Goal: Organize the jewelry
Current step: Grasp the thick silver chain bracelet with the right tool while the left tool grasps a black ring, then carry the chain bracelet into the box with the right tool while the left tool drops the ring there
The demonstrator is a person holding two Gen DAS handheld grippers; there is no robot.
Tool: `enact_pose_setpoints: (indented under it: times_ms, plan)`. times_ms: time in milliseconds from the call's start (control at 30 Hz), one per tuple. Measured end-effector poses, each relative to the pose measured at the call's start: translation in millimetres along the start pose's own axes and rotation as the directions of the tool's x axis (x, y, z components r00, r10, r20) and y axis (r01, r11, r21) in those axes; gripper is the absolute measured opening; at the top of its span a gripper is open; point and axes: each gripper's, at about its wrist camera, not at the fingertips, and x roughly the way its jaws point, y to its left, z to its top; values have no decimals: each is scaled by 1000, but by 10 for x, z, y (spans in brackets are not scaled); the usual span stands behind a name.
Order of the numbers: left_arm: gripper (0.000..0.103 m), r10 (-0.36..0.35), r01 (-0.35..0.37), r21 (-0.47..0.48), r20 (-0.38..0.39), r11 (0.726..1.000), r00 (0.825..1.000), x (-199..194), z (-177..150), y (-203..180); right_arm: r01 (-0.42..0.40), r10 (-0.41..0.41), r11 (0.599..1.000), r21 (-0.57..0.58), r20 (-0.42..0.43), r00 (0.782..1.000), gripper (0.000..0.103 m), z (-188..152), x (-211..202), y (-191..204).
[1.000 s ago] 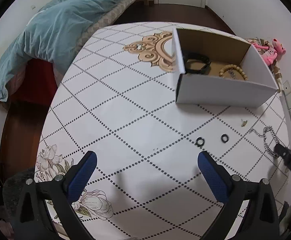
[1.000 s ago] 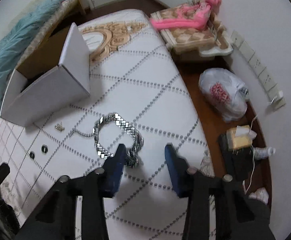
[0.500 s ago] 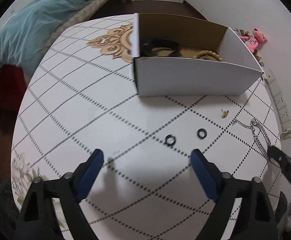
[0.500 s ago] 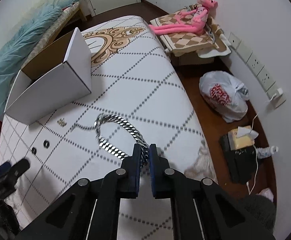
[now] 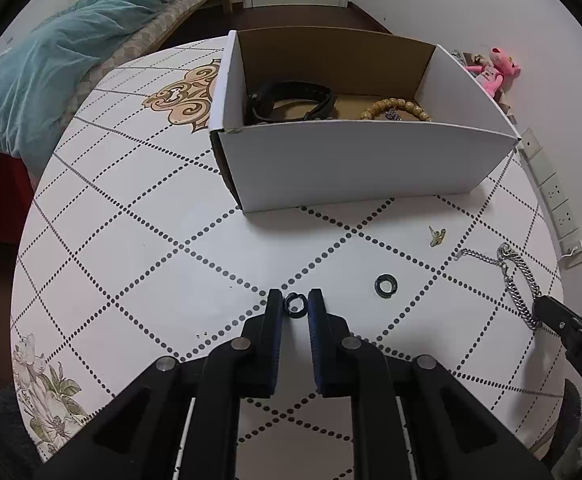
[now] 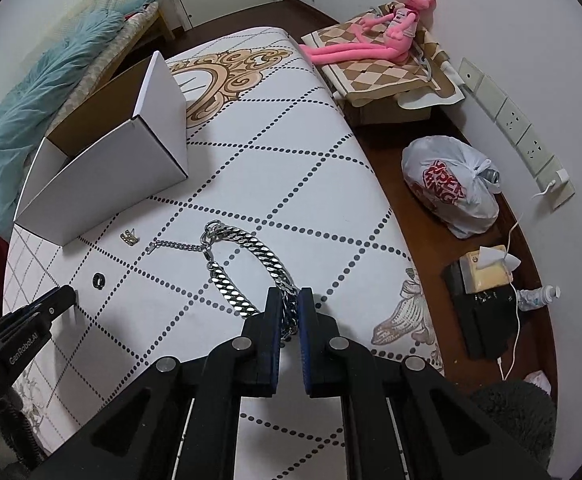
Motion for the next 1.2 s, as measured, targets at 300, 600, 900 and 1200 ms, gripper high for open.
enact_pose_setpoints:
  times_ms: [300,600,900,1200]
  plan:
    - [10,-48,49,-4,52,999,997,-296,41,18,-111,112,994,-25,66,991,8,153,-409,196]
    - [10,-126,128,-6,131,992,983,-848,312,75,-243,250,967,-73,123,960,8,559,-966,384]
    - [10,-203,207,-3,180,978,962,-1170,957,235,-335,370,923,-191,198,908,8,1158,-1493,838]
    - [10,-227,232,-39,94,972,969,-731,1532,421,-311,341,920,-239,93,936,8,1704,-937,1284]
